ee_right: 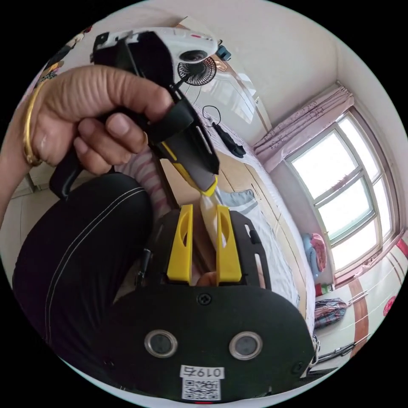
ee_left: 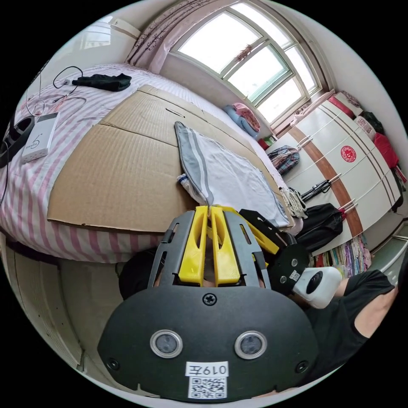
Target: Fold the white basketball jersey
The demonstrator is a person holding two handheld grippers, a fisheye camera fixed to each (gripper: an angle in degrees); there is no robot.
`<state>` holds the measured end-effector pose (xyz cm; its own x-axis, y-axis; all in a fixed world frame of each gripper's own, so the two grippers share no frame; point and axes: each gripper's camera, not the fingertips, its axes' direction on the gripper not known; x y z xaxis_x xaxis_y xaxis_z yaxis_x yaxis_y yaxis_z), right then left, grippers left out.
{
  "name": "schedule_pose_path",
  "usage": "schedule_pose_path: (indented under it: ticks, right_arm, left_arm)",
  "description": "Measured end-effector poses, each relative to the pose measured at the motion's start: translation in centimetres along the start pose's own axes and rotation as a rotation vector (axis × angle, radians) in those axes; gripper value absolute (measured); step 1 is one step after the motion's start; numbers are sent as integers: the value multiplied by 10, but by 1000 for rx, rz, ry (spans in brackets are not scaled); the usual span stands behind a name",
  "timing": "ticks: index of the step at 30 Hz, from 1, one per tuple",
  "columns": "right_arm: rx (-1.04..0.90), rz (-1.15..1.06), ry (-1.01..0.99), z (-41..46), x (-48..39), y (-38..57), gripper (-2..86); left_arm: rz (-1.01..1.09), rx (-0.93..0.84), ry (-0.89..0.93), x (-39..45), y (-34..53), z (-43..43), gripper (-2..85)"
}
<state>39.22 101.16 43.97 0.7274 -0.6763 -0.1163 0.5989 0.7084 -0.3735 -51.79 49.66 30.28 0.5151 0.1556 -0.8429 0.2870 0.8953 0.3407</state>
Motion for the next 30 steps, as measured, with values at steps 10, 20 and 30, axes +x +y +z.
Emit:
schedule_pose_path:
  ticks: [10, 20, 30]
  right_arm:
    - [-15, -82, 195, 65, -35, 37, 0]
    - [-25, -178, 334, 100, -68, 64, 81]
    - [-46, -261, 323, 124, -92, 63, 93]
  left_arm:
    - [-20, -8, 45, -30, 6, 15, 18]
    - [-53, -5, 110, -68, 12, 37, 15]
    - [-13, -38, 84, -95, 1, 55, 14]
